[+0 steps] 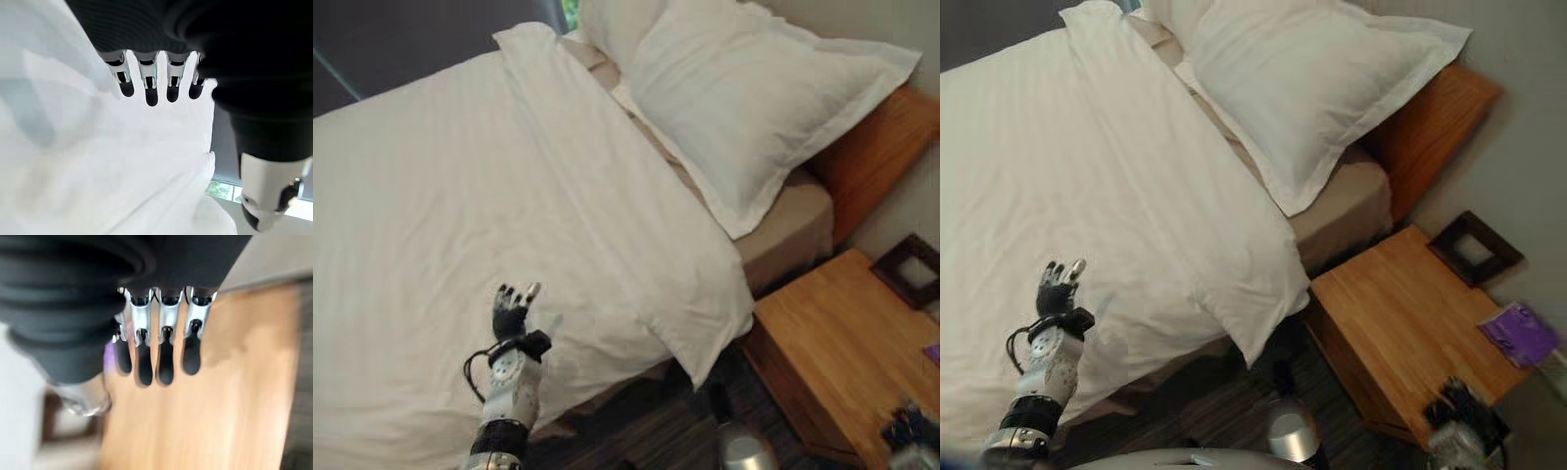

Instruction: Making the bed.

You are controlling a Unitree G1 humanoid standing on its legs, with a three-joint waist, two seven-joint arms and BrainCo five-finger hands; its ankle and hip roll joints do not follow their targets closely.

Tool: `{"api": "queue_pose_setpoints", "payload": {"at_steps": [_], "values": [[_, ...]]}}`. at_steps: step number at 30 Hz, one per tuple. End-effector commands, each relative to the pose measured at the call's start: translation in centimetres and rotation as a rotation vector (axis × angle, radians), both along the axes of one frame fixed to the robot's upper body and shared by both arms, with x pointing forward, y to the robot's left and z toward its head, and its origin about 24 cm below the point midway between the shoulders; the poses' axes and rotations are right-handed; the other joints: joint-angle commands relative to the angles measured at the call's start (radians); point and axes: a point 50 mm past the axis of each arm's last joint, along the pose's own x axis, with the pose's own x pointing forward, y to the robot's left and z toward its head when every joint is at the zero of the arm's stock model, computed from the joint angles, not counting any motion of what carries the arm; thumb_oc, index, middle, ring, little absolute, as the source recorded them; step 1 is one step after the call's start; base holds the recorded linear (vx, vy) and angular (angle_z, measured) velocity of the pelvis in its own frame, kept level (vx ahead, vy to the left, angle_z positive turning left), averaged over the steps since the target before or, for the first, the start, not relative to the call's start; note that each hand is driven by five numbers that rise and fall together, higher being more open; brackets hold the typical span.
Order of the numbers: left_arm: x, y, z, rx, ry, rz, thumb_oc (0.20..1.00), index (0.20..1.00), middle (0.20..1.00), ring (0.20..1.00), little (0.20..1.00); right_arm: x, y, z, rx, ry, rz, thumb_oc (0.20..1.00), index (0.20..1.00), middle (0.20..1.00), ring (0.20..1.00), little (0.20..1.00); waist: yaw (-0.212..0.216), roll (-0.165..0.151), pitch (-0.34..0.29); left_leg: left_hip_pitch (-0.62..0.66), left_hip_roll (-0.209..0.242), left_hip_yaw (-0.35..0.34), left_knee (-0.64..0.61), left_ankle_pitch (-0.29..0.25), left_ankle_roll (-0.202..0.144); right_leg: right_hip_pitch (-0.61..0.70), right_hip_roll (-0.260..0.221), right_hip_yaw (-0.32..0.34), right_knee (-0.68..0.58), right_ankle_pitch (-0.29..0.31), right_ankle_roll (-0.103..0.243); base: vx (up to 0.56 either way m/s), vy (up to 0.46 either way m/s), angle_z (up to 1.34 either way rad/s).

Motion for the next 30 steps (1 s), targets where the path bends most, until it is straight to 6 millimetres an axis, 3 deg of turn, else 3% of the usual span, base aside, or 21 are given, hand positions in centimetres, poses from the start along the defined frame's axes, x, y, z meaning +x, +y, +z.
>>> {"api": "queue_pose_setpoints", "payload": {"at_steps": [1,2,4,5,6,12,14,17,21,27,28,30], "values": [[0.9,2.6,3.6,0.153,-0.113,0.08,1.0,1.0,1.0,1.0,1.0,5.5,2.4,3.6,-0.097,-0.193,0.16,1.0,1.0,1.0,1.0,1.0,0.03,-0.024,-0.029,-0.036,0.031,-0.061,0.012,0.028,-0.026,0.133,-0.045,-0.06,0.019,-0.169,0.064,-0.07,0.001,0.02],[0.7,1.9,3.8,0.15,-0.137,0.065,1.0,1.0,1.0,1.0,1.0,7.7,5.2,5.7,-0.087,-0.336,0.258,1.0,1.0,1.0,1.0,1.0,0.048,-0.035,-0.041,-0.034,0.031,-0.067,0.012,0.027,-0.022,0.137,-0.043,-0.06,0.019,-0.169,0.061,-0.05,0.009,0.01],[0.2,1.9,3.7,0.148,-0.14,0.065,1.0,1.0,1.0,1.0,1.0,8.3,6.4,6.4,-0.078,-0.383,0.302,1.0,1.0,1.0,1.0,1.0,0.059,-0.04,-0.048,-0.036,0.033,-0.069,0.012,0.03,-0.021,0.134,-0.042,-0.06,0.019,-0.165,0.058,-0.03,-0.004,0.04],[0.0,0.2,3.2,0.163,-0.123,0.006,1.0,1.0,1.0,1.0,1.0,9.4,8.7,8.0,-0.086,-0.47,0.398,1.0,1.0,1.0,1.0,1.0,0.073,-0.051,-0.054,-0.032,0.032,-0.076,0.012,0.028,-0.017,0.143,-0.042,-0.064,0.019,-0.168,0.056,-0.02,-0.011,0.07],[0.0,0.2,3.2,0.163,-0.123,0.007,1.0,1.0,1.0,1.0,1.0,9.4,8.7,8.0,-0.086,-0.47,0.399,1.0,1.0,1.0,1.0,1.0,0.074,-0.05,-0.056,-0.035,0.033,-0.075,0.012,0.031,-0.017,0.139,-0.041,-0.063,0.019,-0.165,0.055,0.0,-0.01,0.08],[-1.1,-1.1,3.7,0.188,-0.169,-0.071,1.0,1.0,1.0,1.0,1.0,10.9,12.9,13.9,-0.293,-0.669,0.673,1.0,1.0,1.0,1.0,1.0,0.121,-0.077,-0.067,-0.024,0.035,-0.092,0.012,0.026,-0.013,0.162,-0.043,-0.08,0.019,-0.168,0.052,0.01,-0.005,0.13],[-1.4,-1.2,4.0,0.2,-0.181,-0.093,1.0,1.0,1.0,1.0,1.0,10.8,14.1,14.2,-0.306,-0.685,0.751,1.0,1.0,1.0,1.0,1.0,0.135,-0.082,-0.069,-0.03,0.036,-0.097,0.012,0.03,-0.012,0.161,-0.041,-0.084,0.019,-0.166,0.05,0.01,-0.009,0.11],[-2.3,-1.0,4.1,0.237,-0.182,-0.116,1.0,1.0,1.0,1.0,1.0,10.2,15.1,13.0,-0.299,-0.639,0.835,1.0,1.0,1.0,1.0,1.0,0.15,-0.09,-0.068,-0.026,0.036,-0.108,0.012,0.028,-0.011,0.173,-0.043,-0.095,0.019,-0.168,0.05,0.02,-0.002,0.09],[-2.9,-0.9,4.0,0.27,-0.167,-0.134,1.0,1.0,1.0,1.0,1.0,9.6,15.1,11.6,-0.266,-0.591,0.847,1.0,1.0,1.0,1.0,1.0,0.154,-0.088,-0.067,-0.024,0.033,-0.114,0.012,0.026,-0.011,0.179,-0.045,-0.103,0.019,-0.167,0.052,0.01,0.002,0.1],[-2.9,-0.9,4.0,0.27,-0.167,-0.134,1.0,1.0,1.0,1.0,1.0,9.6,15.1,11.6,-0.266,-0.591,0.847,1.0,1.0,1.0,1.0,1.0,0.154,-0.088,-0.067,-0.024,0.033,-0.114,0.012,0.026,-0.011,0.179,-0.045,-0.103,0.019,-0.167,0.052,0.0,0.001,0.02],[-3.3,-0.8,4.0,0.265,-0.17,-0.139,1.0,1.0,1.0,1.0,1.0,9.1,15.2,10.2,-0.248,-0.531,0.864,1.0,1.0,1.0,1.0,1.0,0.16,-0.083,-0.063,-0.021,0.029,-0.12,0.012,0.023,-0.009,0.185,-0.048,-0.109,0.019,-0.167,0.054,0.01,0.035,0.0],[-3.2,-1.0,3.8,0.276,-0.16,-0.155,1.0,1.0,1.0,1.0,1.0,9.2,15.2,10.2,-0.26,-0.523,0.87,1.0,1.0,1.0,1.0,1.0,0.16,-0.083,-0.061,-0.02,0.027,-0.121,0.012,0.022,-0.008,0.185,-0.051,-0.11,0.019,-0.166,0.056,0.01,0.036,0.04]]}}
